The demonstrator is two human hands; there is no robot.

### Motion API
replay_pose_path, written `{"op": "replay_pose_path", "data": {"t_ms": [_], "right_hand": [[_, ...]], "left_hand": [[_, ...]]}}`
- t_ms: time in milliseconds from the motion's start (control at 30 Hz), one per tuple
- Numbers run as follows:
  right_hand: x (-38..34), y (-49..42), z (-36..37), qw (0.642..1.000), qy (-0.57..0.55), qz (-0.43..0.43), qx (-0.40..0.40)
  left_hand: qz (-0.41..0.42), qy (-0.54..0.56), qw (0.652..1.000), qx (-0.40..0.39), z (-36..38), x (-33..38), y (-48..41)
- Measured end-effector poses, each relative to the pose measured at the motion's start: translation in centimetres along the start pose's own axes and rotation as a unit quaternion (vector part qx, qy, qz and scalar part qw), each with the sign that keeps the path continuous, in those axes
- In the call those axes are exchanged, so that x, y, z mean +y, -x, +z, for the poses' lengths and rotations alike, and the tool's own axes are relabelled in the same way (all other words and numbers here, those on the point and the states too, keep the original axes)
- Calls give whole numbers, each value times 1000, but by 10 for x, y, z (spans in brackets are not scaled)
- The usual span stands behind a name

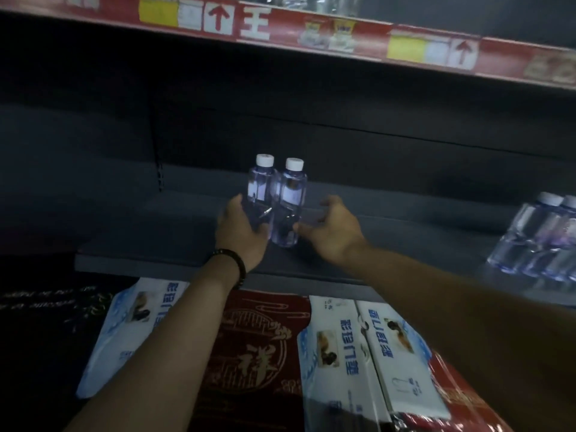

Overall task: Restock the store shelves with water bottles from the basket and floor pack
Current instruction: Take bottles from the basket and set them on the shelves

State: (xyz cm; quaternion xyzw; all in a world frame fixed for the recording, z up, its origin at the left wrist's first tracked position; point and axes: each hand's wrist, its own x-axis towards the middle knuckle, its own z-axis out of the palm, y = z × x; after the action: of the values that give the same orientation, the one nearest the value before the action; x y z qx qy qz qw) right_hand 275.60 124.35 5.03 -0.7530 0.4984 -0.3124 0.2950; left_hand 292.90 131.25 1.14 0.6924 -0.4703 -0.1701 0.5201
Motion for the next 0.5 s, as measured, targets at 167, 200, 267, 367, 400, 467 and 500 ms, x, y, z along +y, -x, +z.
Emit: {"op": "replay_pose_path", "data": {"t_ms": [167,200,267,367,400,467,500], "right_hand": [[33,87,-42,993,50,5,-102],[41,107,-48,989,60,10,-134],[56,147,-59,978,81,19,-192],[95,203,-69,961,92,73,-250],[112,220,-72,955,88,99,-265],[143,253,-73,946,87,131,-283],[158,269,-74,941,97,134,-296]], "left_hand": [[12,-72,989,-132,-9,47,54],[5,-82,980,-179,-11,58,66],[-15,-130,954,-269,-11,82,97],[7,-206,904,-374,13,100,150],[8,-230,881,-412,27,101,173],[-13,-283,818,-501,55,91,216],[-35,-305,780,-545,68,80,236]]}}
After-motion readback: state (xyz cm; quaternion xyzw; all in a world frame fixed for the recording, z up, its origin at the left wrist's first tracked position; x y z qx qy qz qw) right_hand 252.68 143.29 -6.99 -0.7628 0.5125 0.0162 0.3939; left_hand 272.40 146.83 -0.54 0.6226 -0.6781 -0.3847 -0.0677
